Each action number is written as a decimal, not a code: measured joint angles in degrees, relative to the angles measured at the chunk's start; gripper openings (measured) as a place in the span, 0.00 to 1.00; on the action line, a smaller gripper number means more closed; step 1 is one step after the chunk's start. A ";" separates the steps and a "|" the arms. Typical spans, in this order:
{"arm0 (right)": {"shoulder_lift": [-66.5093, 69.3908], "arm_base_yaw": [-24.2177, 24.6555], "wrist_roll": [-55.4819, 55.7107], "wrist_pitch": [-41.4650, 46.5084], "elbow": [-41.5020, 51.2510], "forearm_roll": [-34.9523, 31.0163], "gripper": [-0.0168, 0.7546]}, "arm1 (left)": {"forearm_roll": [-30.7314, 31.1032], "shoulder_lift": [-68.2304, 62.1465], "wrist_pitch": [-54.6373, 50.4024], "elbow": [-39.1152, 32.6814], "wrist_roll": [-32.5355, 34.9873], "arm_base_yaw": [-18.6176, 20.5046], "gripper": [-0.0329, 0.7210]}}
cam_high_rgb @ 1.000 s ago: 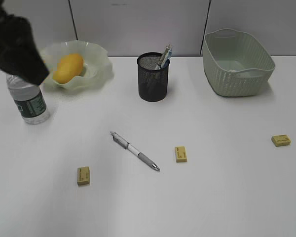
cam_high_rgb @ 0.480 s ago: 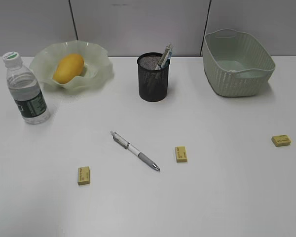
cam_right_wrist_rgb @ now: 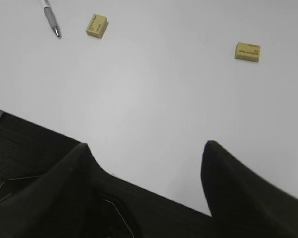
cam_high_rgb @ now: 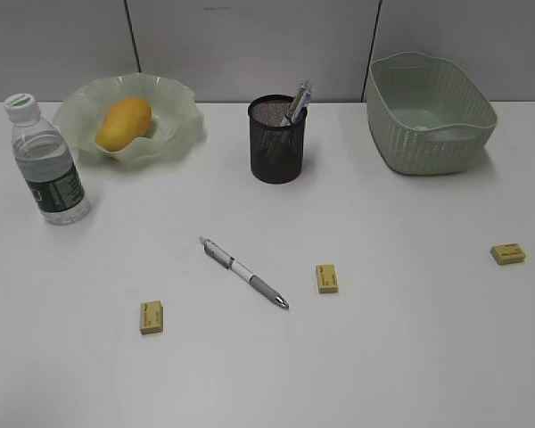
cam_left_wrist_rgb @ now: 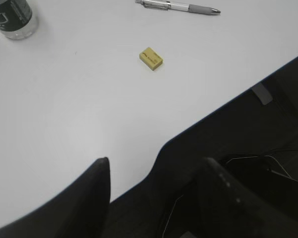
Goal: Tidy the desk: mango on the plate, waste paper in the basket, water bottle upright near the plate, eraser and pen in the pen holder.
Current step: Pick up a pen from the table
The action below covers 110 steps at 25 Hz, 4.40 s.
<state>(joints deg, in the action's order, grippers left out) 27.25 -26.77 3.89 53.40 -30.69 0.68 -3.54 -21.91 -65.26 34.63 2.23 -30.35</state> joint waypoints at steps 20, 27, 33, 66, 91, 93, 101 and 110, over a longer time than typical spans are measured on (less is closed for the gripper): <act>27.98 0.00 -5.09 -2.91 -11.00 0.16 0.72 | 0.00 0.68 4.10 -4.29 -0.27 0.00 0.62; 48.48 0.00 -5.79 -1.97 -27.50 -0.08 0.70 | 0.00 0.68 4.10 -4.29 -0.27 0.00 0.62; 61.18 0.00 -6.08 2.38 -41.58 -1.34 0.69 | 0.00 0.68 4.10 -4.29 -0.27 0.00 0.62; 96.61 -21.25 -7.99 12.89 -70.48 -1.74 0.69 | 0.00 0.68 4.14 -4.29 -0.27 0.00 0.62; 110.91 -20.63 -7.35 7.36 -76.03 1.34 0.68 | 0.00 0.68 4.14 -4.29 -0.27 0.00 0.62; 111.45 -20.63 -7.35 7.36 -76.03 1.34 0.66 | 0.00 0.68 4.14 -4.29 -0.27 0.00 0.62; 111.45 -20.63 -7.35 6.89 -76.10 2.12 0.46 | 0.00 0.68 4.14 -4.29 -0.27 0.00 0.62; 111.50 -20.63 -6.49 7.60 -76.34 6.42 0.17 | 0.00 0.68 4.14 -4.29 -0.27 0.00 0.62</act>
<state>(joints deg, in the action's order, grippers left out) 138.76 -47.39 -2.60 61.00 -107.03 7.10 -3.54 -21.23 -61.12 30.34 1.96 -30.35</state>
